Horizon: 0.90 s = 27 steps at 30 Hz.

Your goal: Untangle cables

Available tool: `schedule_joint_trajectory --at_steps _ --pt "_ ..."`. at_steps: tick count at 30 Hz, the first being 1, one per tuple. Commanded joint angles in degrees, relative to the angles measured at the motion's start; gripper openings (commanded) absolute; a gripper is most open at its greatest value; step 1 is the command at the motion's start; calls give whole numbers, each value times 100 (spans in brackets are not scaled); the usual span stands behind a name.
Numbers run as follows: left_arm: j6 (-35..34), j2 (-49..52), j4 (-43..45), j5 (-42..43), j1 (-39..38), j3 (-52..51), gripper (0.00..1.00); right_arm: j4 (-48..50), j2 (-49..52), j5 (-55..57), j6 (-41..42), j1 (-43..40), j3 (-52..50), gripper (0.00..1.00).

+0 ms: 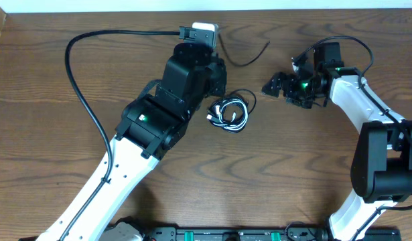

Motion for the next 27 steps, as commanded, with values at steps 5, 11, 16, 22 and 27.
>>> schedule_joint_trajectory --at_steps 5,11,16,22,27 --pt "-138 503 -1196 -1130 15 61 12 -22 -133 529 -31 22 -24 99" --pt "-741 1152 -1563 -1663 15 61 80 -22 -133 721 -31 22 -24 99" --pt "-743 1252 -1394 -411 15 61 95 -44 -133 1062 -31 22 -24 99" --pt "-745 1759 -1349 815 -2 9 55 -166 -133 1633 155 -4 -24 99" --pt "-737 2656 -1132 1567 -61 9 55 -168 -133 1709 184 -44 -24 99"
